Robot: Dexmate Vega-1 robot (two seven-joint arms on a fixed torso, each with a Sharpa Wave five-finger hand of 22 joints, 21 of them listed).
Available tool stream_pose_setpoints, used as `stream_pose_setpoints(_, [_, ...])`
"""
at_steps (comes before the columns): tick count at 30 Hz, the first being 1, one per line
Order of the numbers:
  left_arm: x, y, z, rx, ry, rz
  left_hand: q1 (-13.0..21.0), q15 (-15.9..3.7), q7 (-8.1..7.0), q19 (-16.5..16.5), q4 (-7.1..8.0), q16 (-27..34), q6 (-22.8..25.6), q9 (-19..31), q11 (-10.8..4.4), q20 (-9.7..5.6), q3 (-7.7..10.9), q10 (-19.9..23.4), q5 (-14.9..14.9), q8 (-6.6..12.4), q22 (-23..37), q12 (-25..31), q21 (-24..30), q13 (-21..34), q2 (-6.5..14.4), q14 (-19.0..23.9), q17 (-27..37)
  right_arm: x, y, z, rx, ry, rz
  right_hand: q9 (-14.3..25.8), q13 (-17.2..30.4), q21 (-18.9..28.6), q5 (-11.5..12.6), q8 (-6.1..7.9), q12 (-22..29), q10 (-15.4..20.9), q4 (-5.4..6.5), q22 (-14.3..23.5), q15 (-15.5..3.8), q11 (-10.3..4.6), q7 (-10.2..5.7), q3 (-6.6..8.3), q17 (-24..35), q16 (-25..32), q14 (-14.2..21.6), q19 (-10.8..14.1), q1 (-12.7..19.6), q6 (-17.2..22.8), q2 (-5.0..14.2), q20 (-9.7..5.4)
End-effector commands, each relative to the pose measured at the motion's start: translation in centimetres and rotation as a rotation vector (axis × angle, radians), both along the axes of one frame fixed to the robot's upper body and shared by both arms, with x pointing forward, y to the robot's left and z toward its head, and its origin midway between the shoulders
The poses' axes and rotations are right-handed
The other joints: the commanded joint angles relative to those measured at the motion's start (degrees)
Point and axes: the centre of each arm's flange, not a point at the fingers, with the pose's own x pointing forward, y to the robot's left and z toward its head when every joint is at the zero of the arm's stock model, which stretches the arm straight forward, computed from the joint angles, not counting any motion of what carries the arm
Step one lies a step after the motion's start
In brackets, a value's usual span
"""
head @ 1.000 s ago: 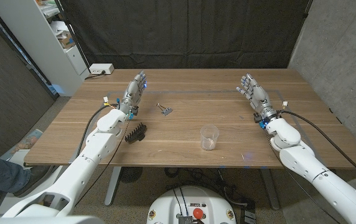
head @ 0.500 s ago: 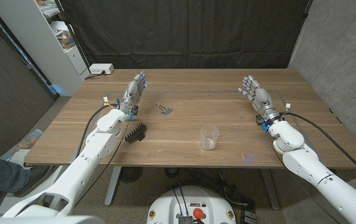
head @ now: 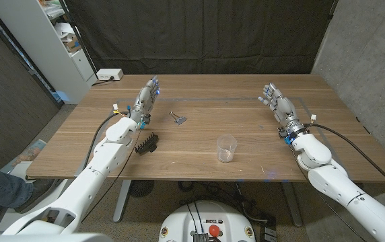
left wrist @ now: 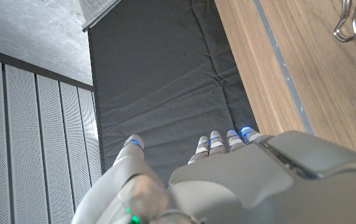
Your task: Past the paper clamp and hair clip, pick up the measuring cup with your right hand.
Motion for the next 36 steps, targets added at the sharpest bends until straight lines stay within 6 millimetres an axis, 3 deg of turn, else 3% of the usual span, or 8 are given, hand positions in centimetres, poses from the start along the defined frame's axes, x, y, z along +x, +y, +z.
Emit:
stream_pose_setpoints(1, [0.2, -0.2, 0.2, 0.004, -0.001, -0.003, 0.56, -0.02, -0.05, -4.61, -0.13, 0.23, -0.40, 0.13, 0.10, 0.48, 0.08, -0.56, 0.16, 0.26, 0.29, 0.22, 0.23, 0.12, 0.42, -2.23, 0.33, -0.8, 0.1, -0.4, -0.019, -0.014, -0.008, 0.24, 0.28, 0.29, 0.38, 0.18, 0.07, 0.27, -0.41, 0.28, 0.06, -0.23, -0.46, 0.14, 0.20, 0.37, 0.34, 0.60, 0.58, 0.29, -0.06, 0.10])
stream_pose_setpoints(36, [1.2, -0.1, 0.8, 0.023, 0.007, -0.007, 0.67, -0.13, -0.12, -4.94, -0.33, 0.24, -0.41, 0.13, 0.16, 0.71, -0.12, -0.74, 0.07, 0.27, 0.31, 0.22, 0.25, 0.12, 0.53, -2.36, 0.33, -2.7, 0.9, -0.8, -0.050, -0.051, -0.014, 0.25, 0.31, 0.21, 0.39, 0.18, 0.05, 0.43, -0.65, 0.29, 0.07, -0.31, -0.51, -0.04, 0.31, 0.29, 0.51, 0.62, 0.60, 0.39, -0.14, 0.04])
